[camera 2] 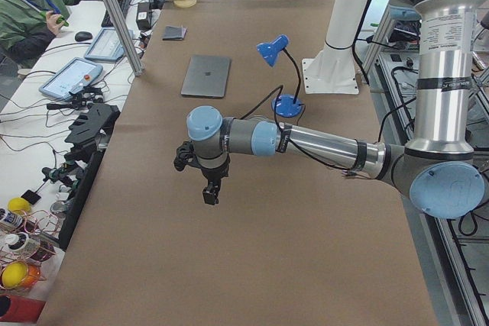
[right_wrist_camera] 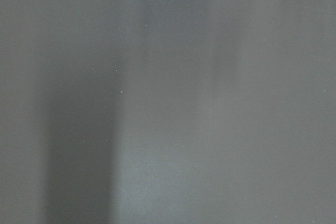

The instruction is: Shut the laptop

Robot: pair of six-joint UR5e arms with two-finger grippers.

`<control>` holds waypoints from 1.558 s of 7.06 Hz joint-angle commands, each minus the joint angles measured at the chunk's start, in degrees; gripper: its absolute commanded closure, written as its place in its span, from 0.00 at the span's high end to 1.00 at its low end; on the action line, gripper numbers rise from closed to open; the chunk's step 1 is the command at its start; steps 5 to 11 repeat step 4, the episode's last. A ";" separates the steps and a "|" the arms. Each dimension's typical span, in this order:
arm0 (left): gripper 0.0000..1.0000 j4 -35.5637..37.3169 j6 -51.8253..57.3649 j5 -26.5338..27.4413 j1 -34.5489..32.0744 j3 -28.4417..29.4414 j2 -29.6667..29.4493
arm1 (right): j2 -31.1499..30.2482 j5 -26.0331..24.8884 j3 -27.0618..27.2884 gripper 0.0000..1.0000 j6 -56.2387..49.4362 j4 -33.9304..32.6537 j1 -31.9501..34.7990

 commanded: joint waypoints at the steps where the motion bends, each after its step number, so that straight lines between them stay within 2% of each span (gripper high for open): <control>1: 0.99 0.00 0.00 0.00 -0.02 -0.05 0.04 | -0.03 0.09 0.00 1.00 -0.16 -0.01 0.00; 11: 0.99 0.00 0.00 0.00 -0.02 -0.05 0.04 | -0.03 0.97 0.00 1.00 -0.16 0.08 -0.09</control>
